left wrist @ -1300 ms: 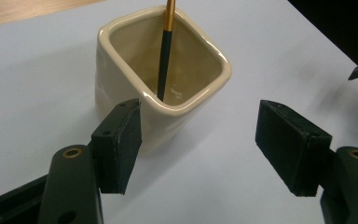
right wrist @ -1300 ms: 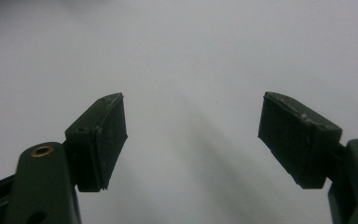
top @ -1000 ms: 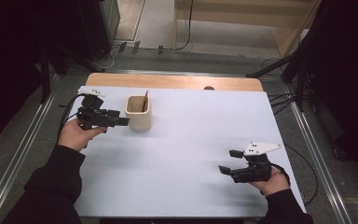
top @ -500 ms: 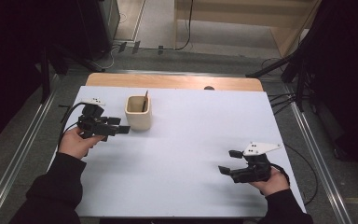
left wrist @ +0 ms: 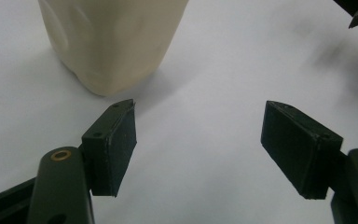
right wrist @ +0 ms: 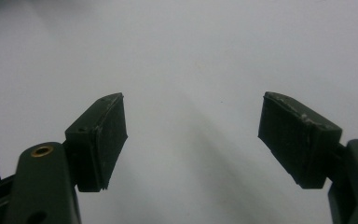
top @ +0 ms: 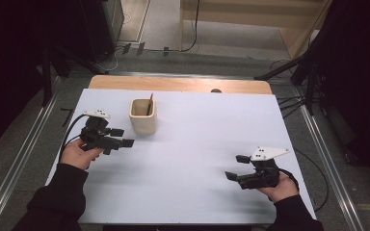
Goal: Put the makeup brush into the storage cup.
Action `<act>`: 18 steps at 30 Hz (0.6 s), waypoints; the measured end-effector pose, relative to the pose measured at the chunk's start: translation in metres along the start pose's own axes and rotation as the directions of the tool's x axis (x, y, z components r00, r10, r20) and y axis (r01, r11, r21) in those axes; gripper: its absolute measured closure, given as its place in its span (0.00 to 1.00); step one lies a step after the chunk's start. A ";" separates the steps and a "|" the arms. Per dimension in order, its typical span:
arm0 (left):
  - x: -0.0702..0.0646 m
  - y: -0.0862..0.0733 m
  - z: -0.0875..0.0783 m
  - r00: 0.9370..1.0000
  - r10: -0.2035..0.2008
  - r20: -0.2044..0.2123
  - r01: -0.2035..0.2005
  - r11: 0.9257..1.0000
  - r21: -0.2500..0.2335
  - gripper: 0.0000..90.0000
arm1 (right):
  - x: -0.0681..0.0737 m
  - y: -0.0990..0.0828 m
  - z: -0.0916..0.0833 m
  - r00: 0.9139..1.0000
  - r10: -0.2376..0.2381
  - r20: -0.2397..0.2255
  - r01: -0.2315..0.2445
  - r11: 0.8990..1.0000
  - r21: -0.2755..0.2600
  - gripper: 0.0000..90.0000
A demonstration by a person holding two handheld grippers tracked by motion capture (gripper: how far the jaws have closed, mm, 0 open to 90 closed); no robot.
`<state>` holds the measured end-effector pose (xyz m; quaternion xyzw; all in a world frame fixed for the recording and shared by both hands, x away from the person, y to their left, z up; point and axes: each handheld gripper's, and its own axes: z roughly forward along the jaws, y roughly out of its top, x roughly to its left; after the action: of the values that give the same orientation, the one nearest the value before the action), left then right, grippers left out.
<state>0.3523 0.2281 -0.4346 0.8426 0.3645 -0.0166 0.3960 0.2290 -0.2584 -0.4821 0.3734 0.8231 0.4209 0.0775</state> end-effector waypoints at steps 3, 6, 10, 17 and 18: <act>-0.003 -0.003 0.001 1.000 0.006 0.006 -0.006 1.000 0.000 0.30 | 0.000 0.000 0.000 1.000 -0.001 0.000 0.001 1.000 0.000 0.27; -0.007 -0.006 0.002 1.000 0.022 -0.005 -0.022 1.000 0.006 0.30 | 0.000 0.000 0.000 1.000 -0.001 0.000 0.001 1.000 0.000 0.27; -0.013 -0.010 0.003 0.999 0.051 -0.018 -0.051 0.998 0.023 0.29 | 0.000 0.000 0.001 1.000 -0.002 -0.001 0.002 1.000 0.000 0.27; -0.021 -0.019 0.004 0.998 0.063 -0.004 -0.063 0.997 0.031 0.29 | 0.000 0.000 0.001 1.000 -0.005 -0.003 0.005 1.000 0.001 0.27; -0.022 -0.020 0.004 0.998 0.065 -0.002 -0.065 0.997 0.029 0.29 | 0.000 0.000 0.001 1.000 -0.005 -0.003 0.005 1.000 0.001 0.27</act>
<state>0.3244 0.2204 -0.4434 0.8597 0.3373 -0.0079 0.3834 0.2294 -0.2576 -0.4830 0.3707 0.8244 0.4208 0.0770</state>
